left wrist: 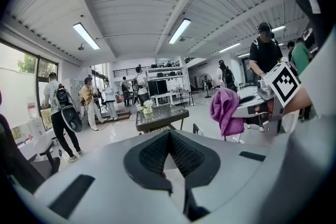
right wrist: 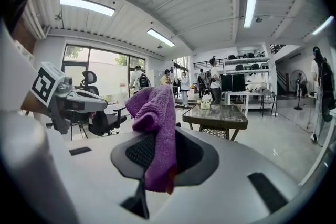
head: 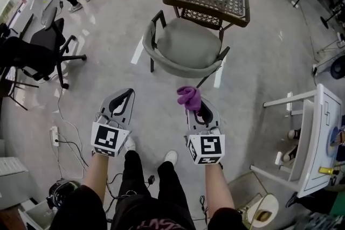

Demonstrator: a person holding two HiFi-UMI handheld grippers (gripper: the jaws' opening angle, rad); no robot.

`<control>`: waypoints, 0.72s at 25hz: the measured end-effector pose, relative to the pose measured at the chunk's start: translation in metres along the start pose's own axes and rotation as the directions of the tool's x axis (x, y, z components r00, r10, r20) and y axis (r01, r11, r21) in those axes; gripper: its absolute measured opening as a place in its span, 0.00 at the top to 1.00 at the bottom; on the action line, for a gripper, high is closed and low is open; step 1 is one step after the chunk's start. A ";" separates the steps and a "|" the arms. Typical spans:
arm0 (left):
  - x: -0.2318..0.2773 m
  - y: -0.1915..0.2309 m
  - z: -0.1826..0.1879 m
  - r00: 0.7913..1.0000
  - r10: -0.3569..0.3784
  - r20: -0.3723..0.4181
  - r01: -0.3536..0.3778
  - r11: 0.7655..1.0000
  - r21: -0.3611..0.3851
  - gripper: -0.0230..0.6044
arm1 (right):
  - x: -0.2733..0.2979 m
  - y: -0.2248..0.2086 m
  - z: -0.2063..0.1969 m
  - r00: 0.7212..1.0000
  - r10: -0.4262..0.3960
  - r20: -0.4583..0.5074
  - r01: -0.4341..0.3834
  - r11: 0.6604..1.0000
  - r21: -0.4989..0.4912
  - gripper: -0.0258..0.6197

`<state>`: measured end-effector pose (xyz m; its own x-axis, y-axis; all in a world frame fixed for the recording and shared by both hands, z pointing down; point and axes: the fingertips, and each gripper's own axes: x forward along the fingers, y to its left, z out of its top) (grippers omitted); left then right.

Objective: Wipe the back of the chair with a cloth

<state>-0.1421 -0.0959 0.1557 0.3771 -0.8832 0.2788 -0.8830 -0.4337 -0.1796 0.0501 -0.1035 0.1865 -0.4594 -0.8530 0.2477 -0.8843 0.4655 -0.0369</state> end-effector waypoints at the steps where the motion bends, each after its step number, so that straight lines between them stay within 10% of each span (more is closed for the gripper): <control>1: 0.003 0.003 -0.006 1.000 -0.004 -0.003 0.004 1.000 -0.011 0.95 | 0.003 0.004 -0.002 1.000 -0.001 0.001 0.001 1.000 -0.007 0.82; 18: 0.061 0.047 -0.099 1.000 -0.018 -0.002 0.017 0.997 -0.081 0.95 | 0.089 0.019 -0.079 0.998 -0.053 0.022 0.052 0.997 0.055 0.82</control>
<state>-0.1880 -0.1526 0.2574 0.3920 -0.8751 0.2840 -0.8961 -0.4330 -0.0974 -0.0006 -0.1518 0.2846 -0.4136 -0.8813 0.2283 -0.9101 0.4071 -0.0772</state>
